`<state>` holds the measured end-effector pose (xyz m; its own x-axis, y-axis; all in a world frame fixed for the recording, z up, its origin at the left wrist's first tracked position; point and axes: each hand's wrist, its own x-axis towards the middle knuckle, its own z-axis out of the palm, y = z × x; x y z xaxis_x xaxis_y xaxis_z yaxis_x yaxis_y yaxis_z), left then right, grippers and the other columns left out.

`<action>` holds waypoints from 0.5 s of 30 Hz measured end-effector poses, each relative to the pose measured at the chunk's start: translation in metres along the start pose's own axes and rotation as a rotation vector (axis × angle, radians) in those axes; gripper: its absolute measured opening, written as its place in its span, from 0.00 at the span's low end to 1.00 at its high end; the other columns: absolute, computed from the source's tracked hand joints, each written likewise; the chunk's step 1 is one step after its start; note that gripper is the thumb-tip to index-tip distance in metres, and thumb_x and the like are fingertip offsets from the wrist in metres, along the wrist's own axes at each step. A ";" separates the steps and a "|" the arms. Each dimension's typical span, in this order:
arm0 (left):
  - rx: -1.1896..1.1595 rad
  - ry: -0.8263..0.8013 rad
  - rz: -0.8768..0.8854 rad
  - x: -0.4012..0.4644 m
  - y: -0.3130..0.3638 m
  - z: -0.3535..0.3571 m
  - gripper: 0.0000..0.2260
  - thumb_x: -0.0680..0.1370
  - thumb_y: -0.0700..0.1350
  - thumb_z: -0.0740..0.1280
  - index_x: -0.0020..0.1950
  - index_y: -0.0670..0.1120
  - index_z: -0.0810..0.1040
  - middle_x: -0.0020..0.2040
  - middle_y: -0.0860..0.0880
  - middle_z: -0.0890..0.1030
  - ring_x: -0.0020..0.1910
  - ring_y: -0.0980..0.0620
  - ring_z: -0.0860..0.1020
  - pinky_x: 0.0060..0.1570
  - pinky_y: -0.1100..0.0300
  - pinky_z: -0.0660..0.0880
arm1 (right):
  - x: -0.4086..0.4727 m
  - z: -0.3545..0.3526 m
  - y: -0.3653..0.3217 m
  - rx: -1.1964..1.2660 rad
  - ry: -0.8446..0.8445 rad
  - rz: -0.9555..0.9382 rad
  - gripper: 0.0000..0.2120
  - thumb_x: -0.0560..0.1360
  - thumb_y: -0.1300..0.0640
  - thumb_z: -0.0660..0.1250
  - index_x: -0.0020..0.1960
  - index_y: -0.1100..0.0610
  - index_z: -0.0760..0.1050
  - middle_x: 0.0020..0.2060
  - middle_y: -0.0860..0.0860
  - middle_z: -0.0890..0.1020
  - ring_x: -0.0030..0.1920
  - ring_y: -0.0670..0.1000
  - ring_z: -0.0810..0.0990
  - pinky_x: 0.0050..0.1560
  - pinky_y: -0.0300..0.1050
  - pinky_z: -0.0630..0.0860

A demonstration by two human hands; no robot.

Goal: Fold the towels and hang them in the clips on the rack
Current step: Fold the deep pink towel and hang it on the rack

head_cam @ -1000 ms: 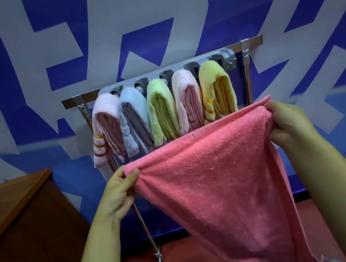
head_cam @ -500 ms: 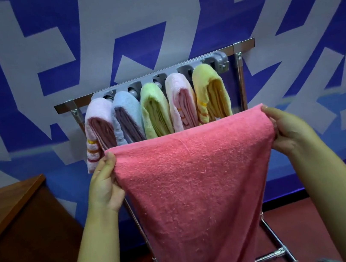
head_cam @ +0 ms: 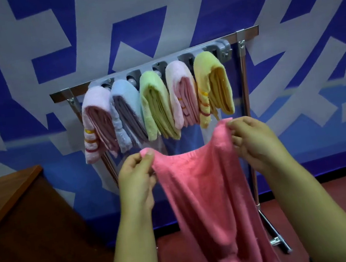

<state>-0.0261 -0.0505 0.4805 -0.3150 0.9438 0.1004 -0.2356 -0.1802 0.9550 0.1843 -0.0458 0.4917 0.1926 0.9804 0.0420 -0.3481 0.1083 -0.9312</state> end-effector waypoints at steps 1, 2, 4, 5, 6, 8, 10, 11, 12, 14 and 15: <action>0.045 -0.028 0.021 -0.007 0.000 0.008 0.04 0.77 0.39 0.66 0.42 0.41 0.76 0.36 0.45 0.80 0.33 0.54 0.79 0.34 0.62 0.80 | -0.007 0.007 0.001 -0.045 -0.029 -0.013 0.06 0.77 0.58 0.64 0.40 0.56 0.73 0.33 0.53 0.76 0.32 0.48 0.75 0.33 0.43 0.72; 0.083 -0.051 0.041 -0.014 -0.001 0.016 0.04 0.77 0.39 0.67 0.41 0.41 0.76 0.35 0.45 0.80 0.33 0.53 0.79 0.33 0.62 0.80 | -0.014 0.012 0.002 -0.089 -0.054 -0.031 0.07 0.76 0.57 0.65 0.39 0.55 0.73 0.34 0.53 0.76 0.33 0.49 0.75 0.35 0.44 0.73; 0.146 -0.082 0.080 -0.028 -0.001 0.031 0.05 0.76 0.39 0.68 0.39 0.43 0.77 0.32 0.46 0.81 0.33 0.51 0.79 0.31 0.61 0.79 | -0.025 0.020 0.005 -0.187 -0.100 -0.086 0.08 0.75 0.57 0.67 0.38 0.55 0.73 0.34 0.54 0.76 0.36 0.51 0.75 0.38 0.47 0.73; 0.173 -0.094 0.098 -0.033 -0.002 0.037 0.06 0.75 0.40 0.69 0.38 0.43 0.78 0.32 0.46 0.81 0.34 0.50 0.79 0.33 0.59 0.79 | -0.030 0.022 0.005 -0.237 -0.123 -0.116 0.08 0.75 0.56 0.68 0.37 0.56 0.74 0.33 0.56 0.76 0.37 0.53 0.75 0.39 0.51 0.74; 0.203 -0.101 0.118 -0.038 -0.003 0.040 0.05 0.75 0.40 0.70 0.38 0.44 0.79 0.32 0.44 0.82 0.35 0.48 0.79 0.36 0.55 0.80 | -0.034 0.024 0.006 -0.279 -0.145 -0.145 0.09 0.74 0.55 0.68 0.38 0.58 0.74 0.33 0.60 0.78 0.37 0.55 0.76 0.41 0.55 0.76; 0.260 -0.106 0.162 -0.043 -0.004 0.043 0.04 0.74 0.41 0.71 0.38 0.46 0.80 0.36 0.40 0.83 0.37 0.46 0.79 0.43 0.45 0.80 | -0.042 0.026 0.006 -0.345 -0.151 -0.202 0.10 0.74 0.53 0.68 0.42 0.61 0.75 0.37 0.62 0.81 0.38 0.60 0.80 0.44 0.59 0.78; 0.284 -0.106 0.192 -0.046 -0.004 0.044 0.04 0.73 0.41 0.71 0.38 0.46 0.81 0.36 0.40 0.83 0.37 0.46 0.80 0.45 0.42 0.80 | -0.045 0.025 0.004 -0.404 -0.139 -0.246 0.09 0.74 0.53 0.68 0.42 0.59 0.76 0.37 0.59 0.83 0.41 0.60 0.82 0.45 0.59 0.78; 0.290 -0.110 0.204 -0.049 -0.004 0.045 0.04 0.73 0.41 0.71 0.38 0.45 0.81 0.35 0.42 0.83 0.37 0.48 0.81 0.44 0.44 0.80 | -0.046 0.025 0.004 -0.431 -0.140 -0.261 0.08 0.74 0.52 0.68 0.41 0.57 0.76 0.36 0.57 0.83 0.40 0.57 0.82 0.45 0.58 0.79; 0.297 -0.113 0.216 -0.050 -0.003 0.046 0.04 0.73 0.40 0.71 0.38 0.45 0.81 0.34 0.44 0.83 0.36 0.51 0.80 0.42 0.48 0.80 | -0.047 0.025 0.004 -0.456 -0.145 -0.269 0.08 0.74 0.53 0.68 0.41 0.57 0.76 0.35 0.56 0.83 0.38 0.54 0.81 0.45 0.57 0.79; 0.307 -0.113 0.234 -0.054 -0.002 0.047 0.05 0.74 0.40 0.71 0.38 0.45 0.81 0.32 0.49 0.82 0.33 0.56 0.79 0.38 0.58 0.78 | -0.048 0.027 0.005 -0.475 -0.160 -0.278 0.07 0.74 0.54 0.68 0.41 0.58 0.77 0.35 0.55 0.83 0.37 0.49 0.80 0.45 0.56 0.79; 0.318 -0.112 0.240 -0.055 -0.001 0.047 0.04 0.74 0.40 0.70 0.39 0.45 0.81 0.32 0.50 0.82 0.32 0.58 0.79 0.36 0.60 0.77 | -0.049 0.028 0.005 -0.480 -0.163 -0.280 0.07 0.74 0.55 0.68 0.41 0.58 0.77 0.35 0.56 0.83 0.37 0.49 0.79 0.45 0.55 0.79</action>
<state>0.0350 -0.0890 0.4870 -0.2206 0.9130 0.3433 0.1337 -0.3204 0.9378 0.1477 -0.0885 0.4951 0.0606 0.9421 0.3299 0.1582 0.3173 -0.9351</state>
